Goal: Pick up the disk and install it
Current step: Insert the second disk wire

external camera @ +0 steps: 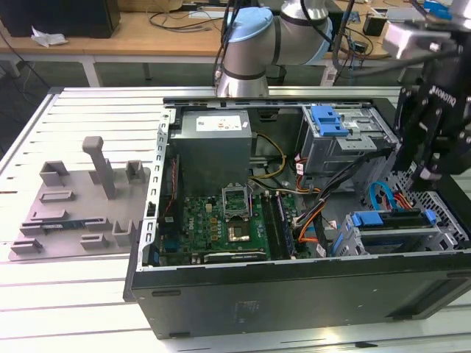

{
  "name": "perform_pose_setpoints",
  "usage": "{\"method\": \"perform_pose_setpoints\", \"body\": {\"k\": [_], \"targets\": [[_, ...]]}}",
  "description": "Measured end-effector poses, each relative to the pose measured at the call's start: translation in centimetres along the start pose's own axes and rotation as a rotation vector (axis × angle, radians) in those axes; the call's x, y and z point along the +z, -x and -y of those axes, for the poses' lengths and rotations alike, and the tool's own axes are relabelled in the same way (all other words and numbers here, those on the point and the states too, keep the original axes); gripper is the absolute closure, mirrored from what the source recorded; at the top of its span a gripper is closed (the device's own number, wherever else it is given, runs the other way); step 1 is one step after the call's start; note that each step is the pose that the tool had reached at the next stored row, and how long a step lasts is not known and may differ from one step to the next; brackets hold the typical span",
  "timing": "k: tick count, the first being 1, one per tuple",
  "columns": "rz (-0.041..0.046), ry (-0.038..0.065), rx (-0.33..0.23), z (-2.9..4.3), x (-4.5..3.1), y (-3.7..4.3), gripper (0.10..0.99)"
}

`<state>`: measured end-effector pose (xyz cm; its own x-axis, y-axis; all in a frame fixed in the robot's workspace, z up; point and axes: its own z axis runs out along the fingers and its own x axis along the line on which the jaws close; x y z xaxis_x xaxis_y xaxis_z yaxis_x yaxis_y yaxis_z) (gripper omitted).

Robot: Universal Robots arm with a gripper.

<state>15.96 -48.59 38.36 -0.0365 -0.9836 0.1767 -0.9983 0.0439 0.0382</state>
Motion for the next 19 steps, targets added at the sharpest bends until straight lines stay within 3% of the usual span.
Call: {"method": "perform_pose_setpoints", "body": {"k": [1, 2, 5, 8, 19], "targets": [[-0.0165, -0.001, 0.000, -0.42, -0.24, 0.36, 0.624], [-0.0245, -0.001, 0.001, -0.77, -0.33, 0.57, 0.812], [-0.0357, -0.001, 0.001, -1.27, -0.36, 0.90, 0.933], [-0.0468, -0.002, 0.001, -1.40, -0.42, 1.29, 0.980], [-0.0472, -0.002, -0.001, -1.41, -0.43, 1.28, 0.980]]}}
